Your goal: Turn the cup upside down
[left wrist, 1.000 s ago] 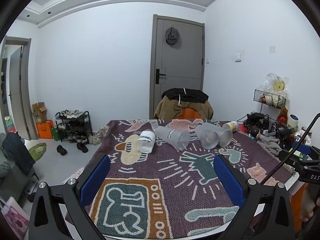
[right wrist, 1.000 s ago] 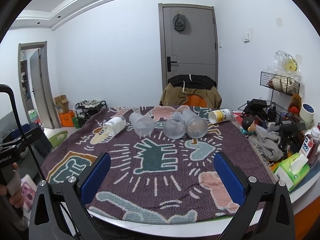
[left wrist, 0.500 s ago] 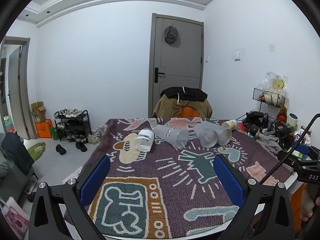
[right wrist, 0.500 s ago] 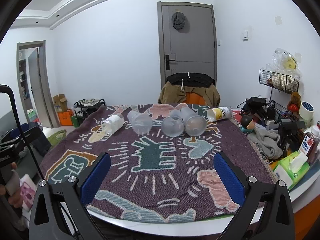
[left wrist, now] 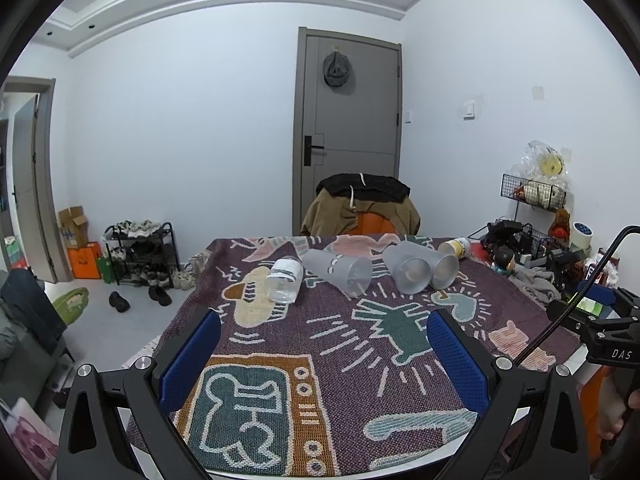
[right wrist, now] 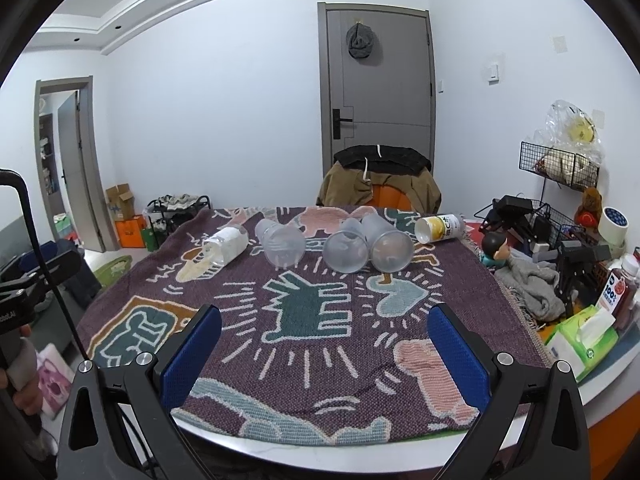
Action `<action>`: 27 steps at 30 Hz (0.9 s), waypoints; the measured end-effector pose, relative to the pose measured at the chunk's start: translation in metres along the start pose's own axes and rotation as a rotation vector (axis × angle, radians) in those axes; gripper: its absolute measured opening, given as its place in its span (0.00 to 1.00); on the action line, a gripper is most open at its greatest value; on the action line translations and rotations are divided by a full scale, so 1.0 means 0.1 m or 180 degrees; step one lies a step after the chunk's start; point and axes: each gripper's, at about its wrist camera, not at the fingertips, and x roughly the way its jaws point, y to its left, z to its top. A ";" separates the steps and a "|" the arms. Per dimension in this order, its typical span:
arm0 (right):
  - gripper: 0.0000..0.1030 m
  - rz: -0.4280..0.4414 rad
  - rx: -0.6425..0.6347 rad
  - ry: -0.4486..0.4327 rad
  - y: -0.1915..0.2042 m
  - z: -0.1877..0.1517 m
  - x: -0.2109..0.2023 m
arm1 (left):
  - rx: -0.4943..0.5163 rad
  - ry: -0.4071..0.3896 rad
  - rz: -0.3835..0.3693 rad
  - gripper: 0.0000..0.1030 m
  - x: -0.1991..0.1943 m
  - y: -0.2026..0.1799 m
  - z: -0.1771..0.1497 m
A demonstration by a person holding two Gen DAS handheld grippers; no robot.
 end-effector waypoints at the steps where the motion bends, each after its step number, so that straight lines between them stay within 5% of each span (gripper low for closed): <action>1: 1.00 -0.0001 0.0001 0.0006 0.00 0.00 0.00 | -0.0002 0.0002 0.0000 1.00 0.00 0.00 0.00; 27: 1.00 -0.0073 0.0016 0.0069 -0.06 -0.01 0.09 | -0.0045 0.0113 0.0034 1.00 0.16 0.04 -0.02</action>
